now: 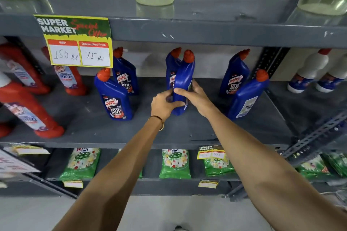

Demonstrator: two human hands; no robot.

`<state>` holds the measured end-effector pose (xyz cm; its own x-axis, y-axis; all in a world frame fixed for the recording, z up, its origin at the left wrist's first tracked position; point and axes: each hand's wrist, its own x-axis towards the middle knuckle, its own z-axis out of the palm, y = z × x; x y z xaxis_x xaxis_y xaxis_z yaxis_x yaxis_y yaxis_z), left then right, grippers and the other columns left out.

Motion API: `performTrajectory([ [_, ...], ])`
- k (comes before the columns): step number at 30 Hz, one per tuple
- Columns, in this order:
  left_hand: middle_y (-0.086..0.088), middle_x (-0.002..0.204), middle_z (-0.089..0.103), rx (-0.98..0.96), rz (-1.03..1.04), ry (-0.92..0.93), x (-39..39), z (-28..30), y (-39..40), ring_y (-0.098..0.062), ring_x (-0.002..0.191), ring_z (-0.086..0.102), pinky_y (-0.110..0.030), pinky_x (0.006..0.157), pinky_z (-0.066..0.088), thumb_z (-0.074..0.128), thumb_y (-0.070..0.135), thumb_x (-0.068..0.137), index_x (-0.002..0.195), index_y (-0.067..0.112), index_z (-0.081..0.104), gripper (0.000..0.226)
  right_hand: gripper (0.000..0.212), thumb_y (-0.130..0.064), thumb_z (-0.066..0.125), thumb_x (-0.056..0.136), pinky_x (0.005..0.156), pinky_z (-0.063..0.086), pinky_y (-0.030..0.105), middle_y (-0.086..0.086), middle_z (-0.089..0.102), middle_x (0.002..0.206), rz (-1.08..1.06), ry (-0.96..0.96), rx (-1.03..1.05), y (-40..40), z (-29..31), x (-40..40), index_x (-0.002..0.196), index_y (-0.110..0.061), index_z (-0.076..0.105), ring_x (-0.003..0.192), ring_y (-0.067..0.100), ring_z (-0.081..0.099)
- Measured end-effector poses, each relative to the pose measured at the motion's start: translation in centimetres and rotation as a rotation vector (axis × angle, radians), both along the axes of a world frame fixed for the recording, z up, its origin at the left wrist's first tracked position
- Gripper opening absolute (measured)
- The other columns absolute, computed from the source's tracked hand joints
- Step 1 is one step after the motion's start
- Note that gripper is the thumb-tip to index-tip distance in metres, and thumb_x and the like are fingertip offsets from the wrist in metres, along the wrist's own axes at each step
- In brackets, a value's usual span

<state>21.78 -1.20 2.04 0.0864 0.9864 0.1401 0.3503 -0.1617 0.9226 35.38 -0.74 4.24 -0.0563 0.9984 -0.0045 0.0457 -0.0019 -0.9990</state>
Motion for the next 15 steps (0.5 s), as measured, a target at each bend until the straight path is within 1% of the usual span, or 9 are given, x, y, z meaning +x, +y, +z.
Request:
performTrajectory([
  [2, -0.011, 0.111, 0.069, -0.085, -0.138, -0.189, -1.3, 0.1, 0.3, -0.017, 0.092, 0.069, -0.030, 0.086, 0.056, 0.076, 0.008, 0.070, 0.120, 0.009, 0.061, 0.052, 0.053, -0.024, 0.077, 0.072, 0.093, 0.053, 0.039, 0.003, 0.068, 0.116, -0.003, 0.019, 0.007, -0.2, 0.0, 0.5, 0.120, -0.018, 0.055, 0.107, 0.021, 0.065],
  [3, -0.011, 0.113, 0.067, -0.135, -0.187, -0.254, -1.8, 0.2, 0.5, -0.013, 0.091, 0.069, -0.027, 0.085, 0.056, 0.073, 0.003, 0.073, 0.123, 0.008, 0.058, 0.052, 0.050, -0.023, 0.077, 0.072, 0.094, 0.053, 0.041, 0.003, 0.068, 0.117, -0.001, 0.036, 0.003, -0.3, 0.0, 0.6, 0.118, -0.020, 0.057, 0.108, 0.022, 0.065],
  [4, -0.011, 0.115, 0.064, -0.182, -0.224, -0.281, -2.2, 0.4, 0.6, -0.010, 0.091, 0.068, -0.027, 0.086, 0.055, 0.071, 0.002, 0.076, 0.125, 0.007, 0.056, 0.052, 0.047, -0.021, 0.077, 0.073, 0.094, 0.053, 0.042, 0.003, 0.068, 0.116, 0.006, 0.053, -0.005, -0.3, 0.0, 0.7, 0.116, -0.022, 0.057, 0.109, 0.022, 0.065],
  [5, -0.010, 0.119, 0.062, -0.234, -0.258, -0.298, -2.5, 0.5, 1.0, -0.011, 0.096, 0.066, -0.032, 0.090, 0.053, 0.070, 0.002, 0.077, 0.126, 0.009, 0.054, 0.053, 0.046, -0.019, 0.076, 0.074, 0.093, 0.053, 0.042, 0.002, 0.068, 0.115, 0.018, 0.075, -0.016, -0.3, 0.0, 0.8, 0.115, -0.023, 0.056, 0.108, 0.022, 0.065],
  [7, -0.008, 0.133, 0.054, -0.366, -0.337, -0.340, -3.0, 0.4, 1.5, -0.020, 0.113, 0.059, -0.043, 0.101, 0.047, 0.069, 0.005, 0.077, 0.132, 0.015, 0.047, 0.060, 0.047, -0.015, 0.075, 0.075, 0.092, 0.053, 0.042, 0.001, 0.068, 0.113, 0.038, 0.120, -0.051, -0.5, 0.1, 1.0, 0.116, -0.020, 0.054, 0.106, 0.021, 0.066],
  [8, -0.005, 0.139, 0.050, -0.434, -0.380, -0.355, -3.0, 0.5, 1.7, -0.021, 0.119, 0.056, -0.043, 0.101, 0.047, 0.069, 0.006, 0.078, 0.136, 0.017, 0.042, 0.065, 0.047, -0.014, 0.074, 0.076, 0.093, 0.052, 0.043, 0.001, 0.068, 0.112, 0.047, 0.139, -0.069, -0.5, 0.2, 1.2, 0.117, -0.017, 0.053, 0.105, 0.021, 0.066],
  [10, -0.001, 0.137, 0.050, -0.530, -0.471, -0.382, -2.6, 0.8, 1.7, -0.019, 0.119, 0.056, -0.038, 0.091, 0.054, 0.067, 0.008, 0.079, 0.139, 0.021, 0.036, 0.069, 0.041, -0.013, 0.071, 0.079, 0.093, 0.052, 0.043, 0.002, 0.068, 0.109, 0.077, 0.170, -0.101, -0.7, 0.2, 1.4, 0.116, -0.015, 0.055, 0.103, 0.020, 0.066],
  [12, 0.003, 0.127, 0.056, -0.552, -0.525, -0.386, -2.2, 0.8, 1.5, -0.020, 0.116, 0.057, -0.039, 0.082, 0.058, 0.065, 0.004, 0.081, 0.134, 0.026, 0.041, 0.063, 0.030, -0.013, 0.067, 0.082, 0.091, 0.053, 0.041, 0.004, 0.069, 0.107, 0.122, 0.191, -0.121, -1.0, 0.1, 1.5, 0.112, -0.016, 0.062, 0.100, 0.021, 0.066],
  [15, 0.004, 0.120, 0.058, -0.519, -0.446, -0.373, -1.5, 0.4, 1.1, -0.023, 0.116, 0.058, -0.045, 0.081, 0.057, 0.072, 0.004, 0.075, 0.129, 0.026, 0.047, 0.064, 0.027, -0.014, 0.066, 0.083, 0.093, 0.053, 0.042, 0.009, 0.070, 0.107, 0.129, 0.191, -0.128, -1.1, -0.1, 1.7, 0.109, -0.015, 0.068, 0.101, 0.024, 0.066],
])
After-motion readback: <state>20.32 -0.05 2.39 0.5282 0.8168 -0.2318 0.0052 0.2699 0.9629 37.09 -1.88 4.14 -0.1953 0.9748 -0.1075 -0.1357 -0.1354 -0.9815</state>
